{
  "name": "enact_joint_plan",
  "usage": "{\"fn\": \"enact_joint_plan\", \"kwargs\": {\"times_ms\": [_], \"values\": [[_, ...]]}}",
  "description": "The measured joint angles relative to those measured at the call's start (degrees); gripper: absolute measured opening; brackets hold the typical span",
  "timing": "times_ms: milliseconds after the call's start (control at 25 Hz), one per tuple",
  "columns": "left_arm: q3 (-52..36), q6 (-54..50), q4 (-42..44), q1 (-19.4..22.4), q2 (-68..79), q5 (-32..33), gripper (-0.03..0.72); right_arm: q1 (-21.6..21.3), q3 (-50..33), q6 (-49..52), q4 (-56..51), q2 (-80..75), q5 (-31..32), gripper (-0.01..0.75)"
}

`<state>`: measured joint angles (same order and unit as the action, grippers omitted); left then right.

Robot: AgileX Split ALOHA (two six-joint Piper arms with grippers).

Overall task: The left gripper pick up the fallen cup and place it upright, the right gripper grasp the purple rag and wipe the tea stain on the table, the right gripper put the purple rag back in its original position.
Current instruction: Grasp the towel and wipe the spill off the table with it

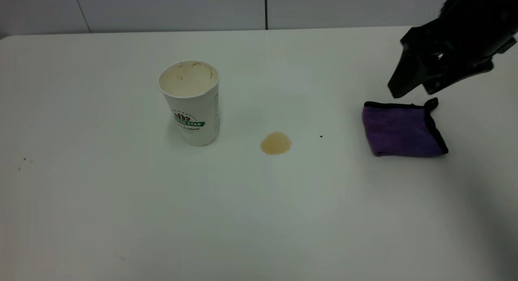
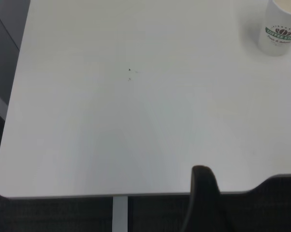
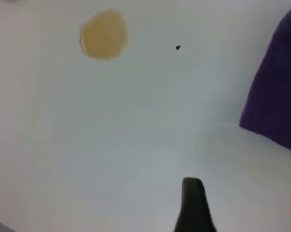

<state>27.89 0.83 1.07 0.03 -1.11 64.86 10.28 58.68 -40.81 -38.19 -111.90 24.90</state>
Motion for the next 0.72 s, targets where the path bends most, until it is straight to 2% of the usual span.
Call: {"fn": "enact_joint_plan", "kwargs": {"times_ms": [200,400,720], "values": [[0.0,0.0,0.0,0.0,0.0,0.05,0.516,0.77,10.87,8.59,8.57,-12.69,3.54,0.592],[0.0,0.0,0.0,0.0,0.0,0.05,0.516,1.25,19.7,21.9,24.06,-20.17,6.37,0.592],[0.0,0.0,0.0,0.0,0.0,0.05,0.516,1.25,29.63,26.3,31.32,-27.45,7.64,0.592]]}}
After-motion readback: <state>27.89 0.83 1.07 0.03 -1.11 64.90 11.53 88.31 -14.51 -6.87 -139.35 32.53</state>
